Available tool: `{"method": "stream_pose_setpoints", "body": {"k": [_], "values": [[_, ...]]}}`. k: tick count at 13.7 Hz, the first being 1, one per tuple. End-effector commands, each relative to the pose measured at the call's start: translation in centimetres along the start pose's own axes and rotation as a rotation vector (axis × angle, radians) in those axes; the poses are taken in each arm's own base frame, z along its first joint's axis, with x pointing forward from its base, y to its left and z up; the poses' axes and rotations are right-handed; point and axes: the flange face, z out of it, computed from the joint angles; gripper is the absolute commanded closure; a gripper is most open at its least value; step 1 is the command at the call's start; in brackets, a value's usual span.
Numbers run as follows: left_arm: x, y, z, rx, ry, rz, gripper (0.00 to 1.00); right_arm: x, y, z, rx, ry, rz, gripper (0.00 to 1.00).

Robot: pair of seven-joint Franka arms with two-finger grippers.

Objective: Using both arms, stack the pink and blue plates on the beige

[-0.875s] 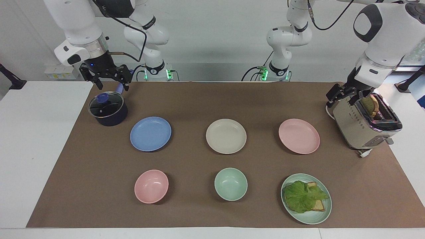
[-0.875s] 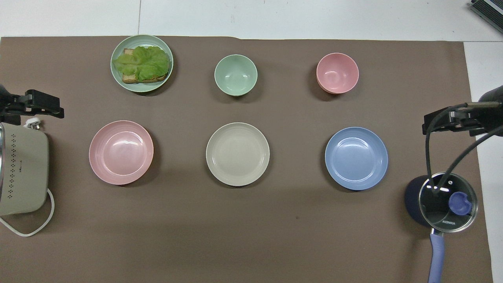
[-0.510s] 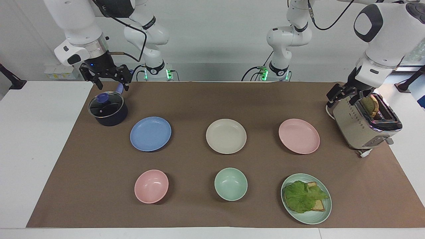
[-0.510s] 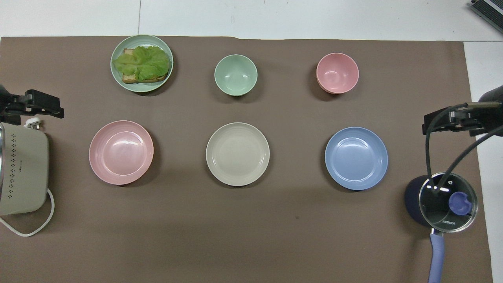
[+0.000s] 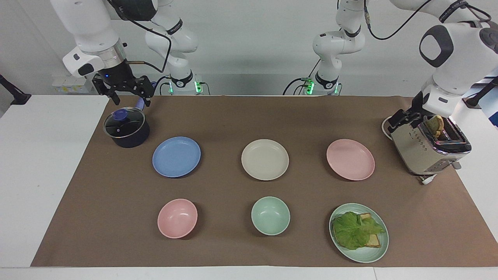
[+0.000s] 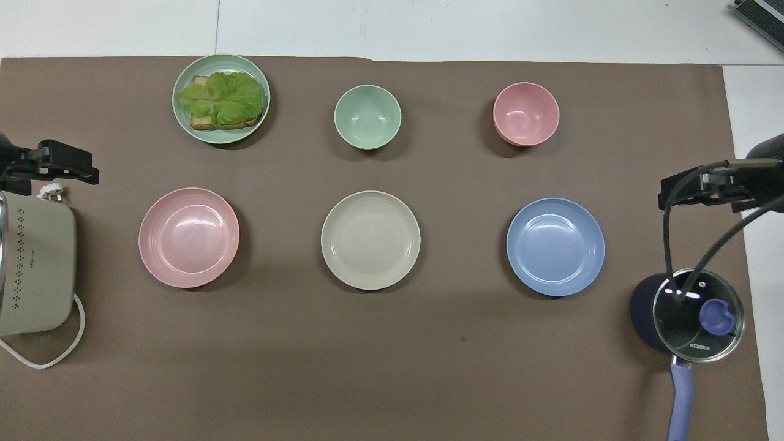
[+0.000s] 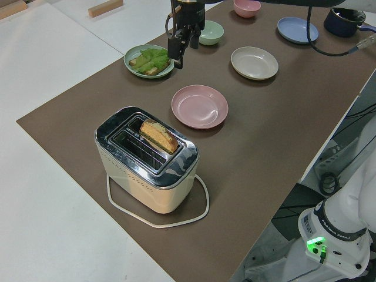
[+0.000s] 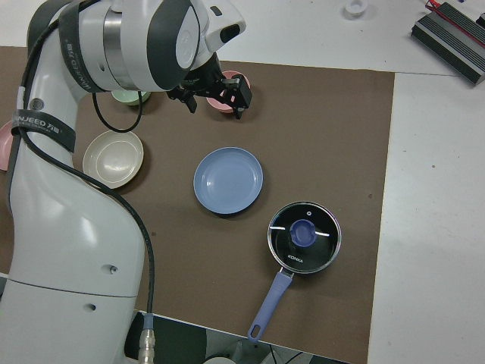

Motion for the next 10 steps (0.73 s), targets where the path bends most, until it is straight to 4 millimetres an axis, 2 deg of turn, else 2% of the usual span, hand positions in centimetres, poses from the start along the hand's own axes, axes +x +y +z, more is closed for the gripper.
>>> {"method": "stream_pose_setpoints", "body": {"k": [1, 3, 4, 7, 10], "values": [[-1.5, -0.7, 7.3, 0.013, 0.028, 0.009, 0.0, 0.1, 0.3, 0.0, 0.006, 0.002, 0.009, 0.0], [-1.1, -0.9, 11.8, 0.015, 0.007, 0.006, 0.0, 0.1, 0.3, 0.0, 0.006, 0.002, 0.009, 0.0], [-1.2, -1.0, 12.9, 0.016, -0.008, 0.004, 0.0, 0.1, 0.3, 0.0, 0.006, 0.002, 0.006, 0.0], [-1.1, -1.1, 15.6, 0.02, -0.047, -0.002, 0.0, 0.1, 0.3, 0.0, 0.006, 0.002, 0.006, 0.0], [-2.0, -1.0, 17.1, 0.024, -0.08, -0.011, 0.0, 0.1, 0.3, 0.0, 0.006, 0.002, 0.006, 0.0]]}}
